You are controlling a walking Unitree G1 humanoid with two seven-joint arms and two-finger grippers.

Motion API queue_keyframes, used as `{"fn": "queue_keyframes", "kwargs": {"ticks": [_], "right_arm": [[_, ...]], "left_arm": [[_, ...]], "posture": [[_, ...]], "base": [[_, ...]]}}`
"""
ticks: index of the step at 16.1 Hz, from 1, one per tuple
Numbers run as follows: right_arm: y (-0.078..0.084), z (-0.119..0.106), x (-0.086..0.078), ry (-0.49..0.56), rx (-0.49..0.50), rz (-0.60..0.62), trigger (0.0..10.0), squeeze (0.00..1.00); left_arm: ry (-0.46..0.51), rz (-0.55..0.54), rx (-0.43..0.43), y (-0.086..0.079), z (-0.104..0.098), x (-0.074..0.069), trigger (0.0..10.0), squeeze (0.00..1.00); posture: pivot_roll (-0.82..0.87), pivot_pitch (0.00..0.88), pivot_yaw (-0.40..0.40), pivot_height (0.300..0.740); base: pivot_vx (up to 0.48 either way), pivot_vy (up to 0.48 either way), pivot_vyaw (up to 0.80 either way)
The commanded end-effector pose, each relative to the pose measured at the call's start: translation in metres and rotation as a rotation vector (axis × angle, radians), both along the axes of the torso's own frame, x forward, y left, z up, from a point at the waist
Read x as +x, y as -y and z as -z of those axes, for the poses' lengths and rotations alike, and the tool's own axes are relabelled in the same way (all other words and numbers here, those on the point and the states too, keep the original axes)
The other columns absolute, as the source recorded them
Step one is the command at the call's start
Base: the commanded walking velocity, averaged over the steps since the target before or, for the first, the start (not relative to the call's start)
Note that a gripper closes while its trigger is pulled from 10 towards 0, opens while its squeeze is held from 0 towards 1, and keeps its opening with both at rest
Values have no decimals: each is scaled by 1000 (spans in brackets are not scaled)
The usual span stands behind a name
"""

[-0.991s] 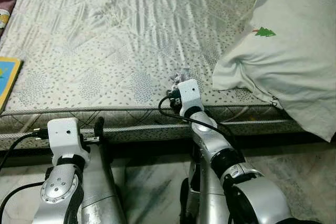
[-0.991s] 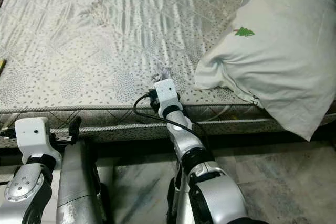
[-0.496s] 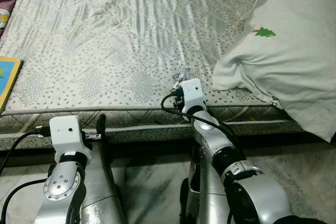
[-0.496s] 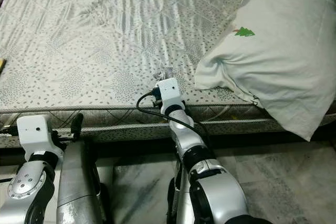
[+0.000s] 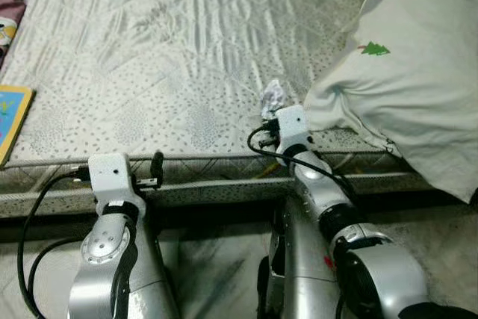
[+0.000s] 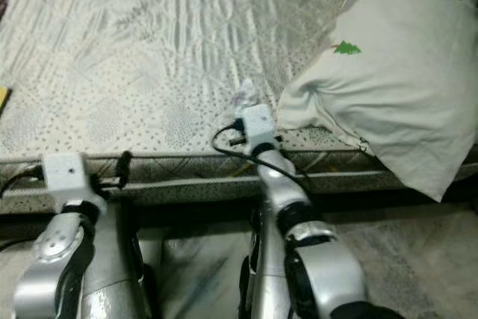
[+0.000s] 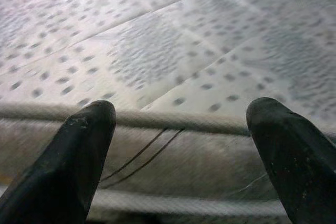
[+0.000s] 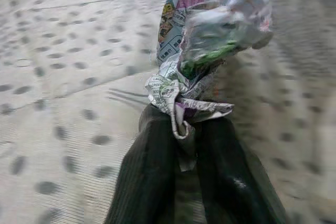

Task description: Clean up the room

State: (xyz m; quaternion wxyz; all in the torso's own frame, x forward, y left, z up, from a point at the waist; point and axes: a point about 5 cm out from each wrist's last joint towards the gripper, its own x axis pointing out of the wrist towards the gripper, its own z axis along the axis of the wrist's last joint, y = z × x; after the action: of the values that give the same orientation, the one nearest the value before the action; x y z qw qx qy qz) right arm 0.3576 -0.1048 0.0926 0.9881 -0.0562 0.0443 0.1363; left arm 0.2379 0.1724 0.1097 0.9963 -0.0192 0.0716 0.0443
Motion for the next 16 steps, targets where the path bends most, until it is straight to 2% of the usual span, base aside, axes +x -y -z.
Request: {"fn": "queue_keyframes", "kwargs": {"ticks": [1,3,4,6,8,9,10,11,13,16], "right_arm": [[8,4,-3,-5,24,15,0,0],[31,8,-16,19,64,46,0,0],[33,9,-17,19,75,55,0,0],[44,12,-34,42,130,131,0,0],[55,14,-55,53,209,258,0,0],[57,14,-60,64,202,267,1569,0],[58,14,-64,69,191,276,7569,0],[58,15,-67,56,188,295,10000,0],[53,3,-72,134,106,227,10000,0],[64,-1,-80,81,143,294,10000,0]], "left_arm": [[-13,12,-9,2,6,1,10000,0],[11,78,-13,12,7,10,10000,0],[15,83,-11,12,7,12,10000,0],[55,77,-28,11,-1,19,10000,0],[84,57,-40,5,-7,23,10000,0],[89,56,-38,3,-8,23,10000,0],[93,55,-37,2,-8,22,10000,0],[91,55,-35,1,-6,21,10000,0],[91,75,-50,6,-1,19,10000,0],[102,89,-50,10,-2,21,10000,0]], "posture": [[51,48,-56,484],[26,22,-55,484],[26,22,-55,484],[24,10,-52,484],[25,12,-44,484],[25,8,-44,484],[24,3,-42,484],[17,1,-37,484],[5,0,-35,484],[2,0,-36,484]], "base": [[0,0,0],[0,0,0],[0,0,0],[0,0,0],[0,0,0],[0,0,0],[0,0,0],[0,0,0],[0,0,0],[0,0,0]]}}
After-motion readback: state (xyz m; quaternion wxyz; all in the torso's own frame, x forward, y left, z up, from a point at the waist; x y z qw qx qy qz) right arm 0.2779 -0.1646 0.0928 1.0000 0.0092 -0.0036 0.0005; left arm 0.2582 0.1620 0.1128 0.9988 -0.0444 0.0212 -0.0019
